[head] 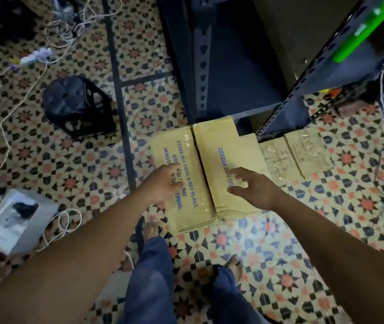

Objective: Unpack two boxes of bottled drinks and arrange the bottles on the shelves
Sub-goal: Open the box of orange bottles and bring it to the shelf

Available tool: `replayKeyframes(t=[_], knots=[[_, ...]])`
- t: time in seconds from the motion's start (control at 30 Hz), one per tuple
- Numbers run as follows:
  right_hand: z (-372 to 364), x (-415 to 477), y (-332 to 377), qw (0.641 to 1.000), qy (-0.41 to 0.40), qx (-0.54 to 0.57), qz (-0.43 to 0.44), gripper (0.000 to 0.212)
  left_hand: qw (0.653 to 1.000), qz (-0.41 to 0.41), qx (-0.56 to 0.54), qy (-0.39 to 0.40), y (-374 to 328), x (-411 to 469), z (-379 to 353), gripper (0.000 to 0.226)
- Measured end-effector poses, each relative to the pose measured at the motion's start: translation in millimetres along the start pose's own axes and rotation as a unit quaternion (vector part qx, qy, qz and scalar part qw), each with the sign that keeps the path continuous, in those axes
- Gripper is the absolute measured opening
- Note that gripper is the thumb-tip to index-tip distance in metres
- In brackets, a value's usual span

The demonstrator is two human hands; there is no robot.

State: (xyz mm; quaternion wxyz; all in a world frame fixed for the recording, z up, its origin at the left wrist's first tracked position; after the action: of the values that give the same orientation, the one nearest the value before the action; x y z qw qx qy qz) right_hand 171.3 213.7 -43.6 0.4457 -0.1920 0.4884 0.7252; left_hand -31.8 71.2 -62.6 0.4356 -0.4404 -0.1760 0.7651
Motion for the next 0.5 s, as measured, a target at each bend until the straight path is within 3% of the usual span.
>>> replayKeyframes(t=[0.37,0.5], knots=[[-8,24,1,0.986,-0.105,-0.003,0.132,0.059,0.985,-0.006,0.041,-0.168,1,-1,15,0.07],[-14,32,6,0.97,-0.165,-0.005,0.178,0.072,0.968,-0.066,0.08,-0.228,-13,23,31,0.067]])
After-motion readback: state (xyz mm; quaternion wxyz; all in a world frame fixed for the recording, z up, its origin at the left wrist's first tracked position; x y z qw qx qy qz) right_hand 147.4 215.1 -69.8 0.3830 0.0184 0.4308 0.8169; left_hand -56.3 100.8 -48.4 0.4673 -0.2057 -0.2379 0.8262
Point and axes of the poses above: each hand's wrist, its own x-axis towards the middle knuckle, its own z-axis out of the back of the hand, y = z × x, the point moved 10 cm from there along x, towards the middle knuckle, and after that the axes turned 10 degrees about -z, right-handed, at the moved point
